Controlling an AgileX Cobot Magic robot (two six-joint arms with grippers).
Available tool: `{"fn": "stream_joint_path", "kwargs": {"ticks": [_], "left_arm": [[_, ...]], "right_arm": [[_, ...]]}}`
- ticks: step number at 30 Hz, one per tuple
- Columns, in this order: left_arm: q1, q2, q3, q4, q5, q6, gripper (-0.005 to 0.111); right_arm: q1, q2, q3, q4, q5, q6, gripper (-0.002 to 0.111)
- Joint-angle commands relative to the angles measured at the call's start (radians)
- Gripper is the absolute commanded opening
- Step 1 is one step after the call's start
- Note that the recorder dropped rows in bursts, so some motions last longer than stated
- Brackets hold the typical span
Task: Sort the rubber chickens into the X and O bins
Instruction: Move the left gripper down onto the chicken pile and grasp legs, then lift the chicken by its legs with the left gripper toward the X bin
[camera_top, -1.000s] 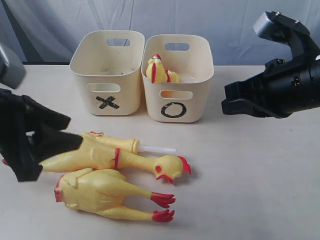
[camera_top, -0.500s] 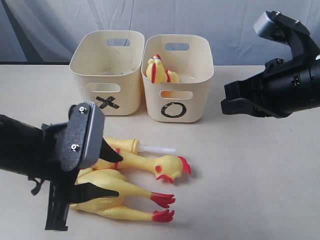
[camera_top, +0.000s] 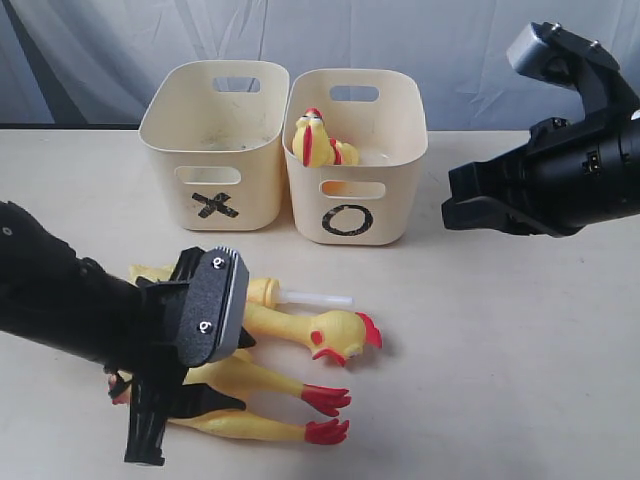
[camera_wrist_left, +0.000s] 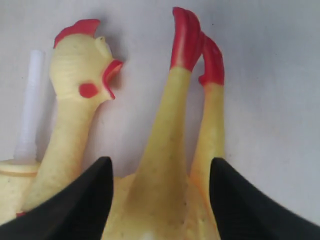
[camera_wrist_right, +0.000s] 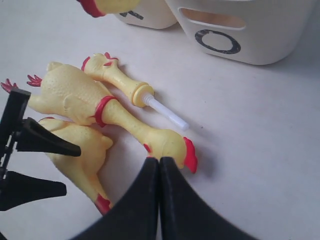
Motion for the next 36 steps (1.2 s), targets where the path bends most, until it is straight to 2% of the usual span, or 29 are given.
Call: {"fn": "stream_joint_path", "kwargs": {"ticks": [1, 6, 13, 15, 25, 33, 36], "left_arm": [[-0.004, 0.032, -0.005, -0.031, -0.006, 0.008, 0.055], [-0.004, 0.059, -0.005, -0.031, 0.001, 0.008, 0.050], [-0.004, 0.059, -0.005, -0.031, 0.039, 0.008, 0.008], [-0.004, 0.059, -0.005, -0.031, 0.064, 0.008, 0.000], [-0.004, 0.049, -0.005, -0.045, 0.226, -0.003, 0.000], [-0.004, -0.065, -0.005, -0.078, 0.277, -0.003, 0.000], [-0.002, -0.124, -0.012, -0.073, 0.240, -0.067, 0.000]], "right_arm": [[-0.003, -0.008, 0.001, 0.008, -0.001, -0.006, -0.001], [-0.003, -0.008, 0.001, 0.008, 0.001, -0.006, -0.001], [-0.003, -0.008, 0.001, 0.008, 0.001, -0.006, -0.001], [-0.003, -0.008, 0.001, 0.008, 0.001, -0.006, -0.001], [-0.003, -0.008, 0.001, 0.008, 0.003, -0.006, -0.001], [-0.003, -0.008, 0.001, 0.008, 0.003, -0.006, -0.001], [-0.003, -0.008, 0.001, 0.008, 0.003, -0.006, -0.001]]}}
